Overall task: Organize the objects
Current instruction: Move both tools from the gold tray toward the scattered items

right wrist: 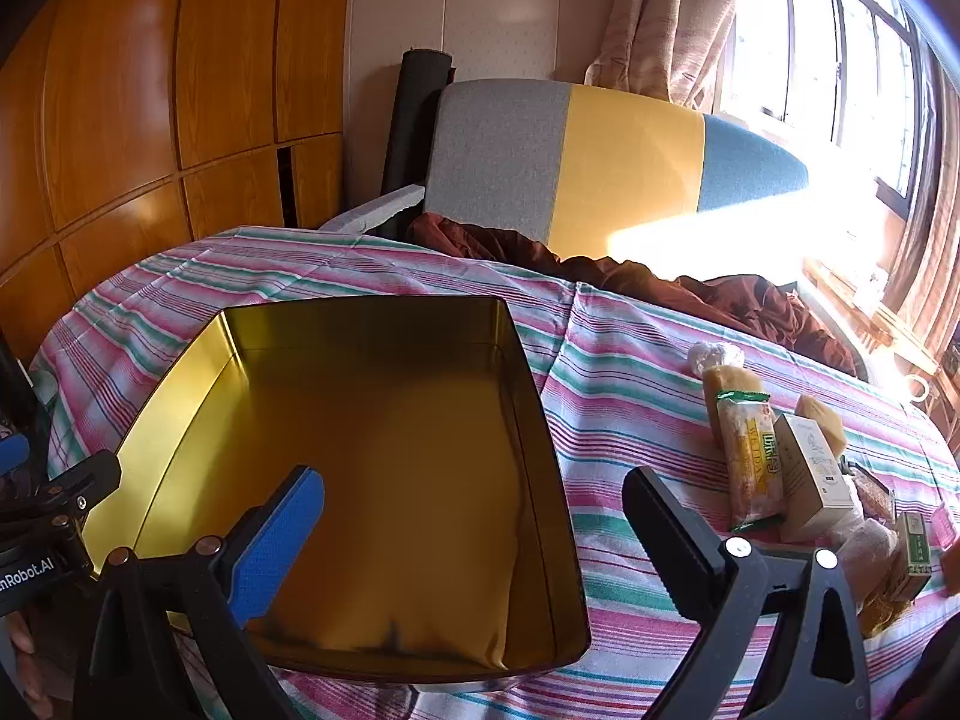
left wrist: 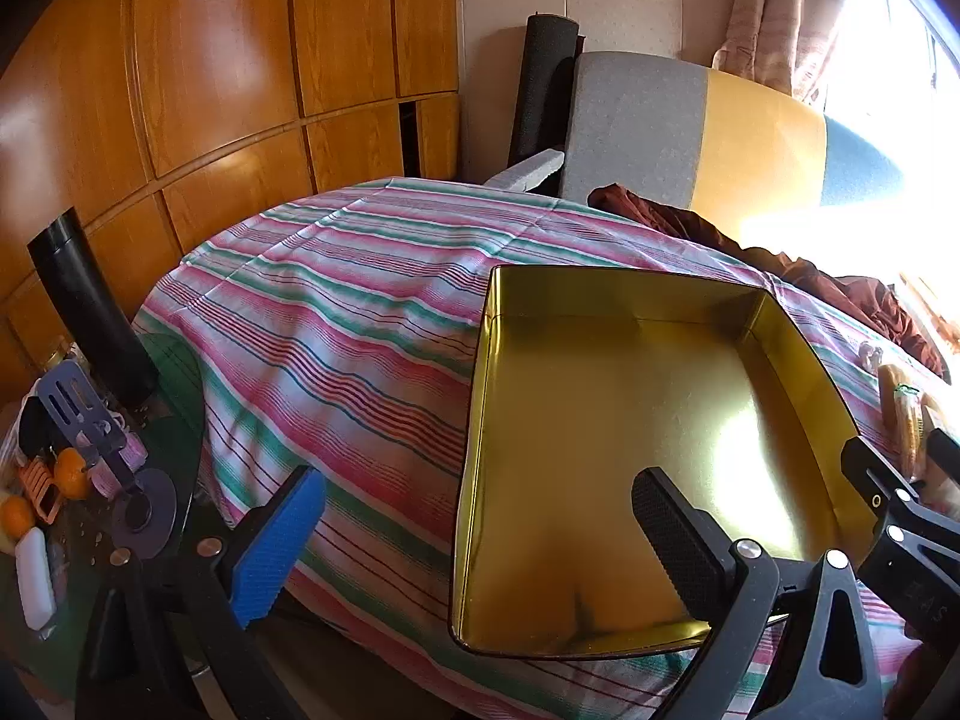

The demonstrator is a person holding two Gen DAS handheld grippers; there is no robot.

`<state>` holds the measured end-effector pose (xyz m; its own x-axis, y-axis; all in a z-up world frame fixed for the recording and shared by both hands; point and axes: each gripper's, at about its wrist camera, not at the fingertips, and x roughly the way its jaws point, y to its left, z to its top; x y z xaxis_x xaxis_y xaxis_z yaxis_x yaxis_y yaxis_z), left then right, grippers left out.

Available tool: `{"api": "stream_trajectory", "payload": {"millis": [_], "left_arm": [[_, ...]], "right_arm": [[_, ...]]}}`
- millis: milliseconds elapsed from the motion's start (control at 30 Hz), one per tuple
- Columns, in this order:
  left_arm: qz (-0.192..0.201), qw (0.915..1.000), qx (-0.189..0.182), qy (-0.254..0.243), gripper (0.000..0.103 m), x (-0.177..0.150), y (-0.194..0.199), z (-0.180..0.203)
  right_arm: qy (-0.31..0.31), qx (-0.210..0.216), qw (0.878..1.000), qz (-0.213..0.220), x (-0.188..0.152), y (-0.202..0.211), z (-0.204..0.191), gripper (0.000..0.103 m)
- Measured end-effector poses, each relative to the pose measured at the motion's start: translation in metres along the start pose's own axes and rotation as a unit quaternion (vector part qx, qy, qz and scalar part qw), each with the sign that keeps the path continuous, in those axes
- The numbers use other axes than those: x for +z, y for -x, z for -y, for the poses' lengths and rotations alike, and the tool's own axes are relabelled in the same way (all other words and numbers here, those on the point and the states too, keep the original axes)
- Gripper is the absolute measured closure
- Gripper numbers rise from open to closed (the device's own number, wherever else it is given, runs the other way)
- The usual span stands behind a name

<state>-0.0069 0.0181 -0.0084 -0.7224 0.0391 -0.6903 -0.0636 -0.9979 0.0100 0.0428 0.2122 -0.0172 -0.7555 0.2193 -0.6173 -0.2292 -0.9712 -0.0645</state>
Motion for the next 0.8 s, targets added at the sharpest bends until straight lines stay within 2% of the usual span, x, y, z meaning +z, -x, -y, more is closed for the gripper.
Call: {"api": "stream_trajectory", "payload": {"millis": [800], "left_arm": [[-0.021, 0.9969, -0.069, -0.032, 0.0, -0.007, -0.002, 0.017]], "right_arm": [[0.006, -0.013, 1.0, -0.002, 0.0, 0.004, 0.012, 0.001]]}}
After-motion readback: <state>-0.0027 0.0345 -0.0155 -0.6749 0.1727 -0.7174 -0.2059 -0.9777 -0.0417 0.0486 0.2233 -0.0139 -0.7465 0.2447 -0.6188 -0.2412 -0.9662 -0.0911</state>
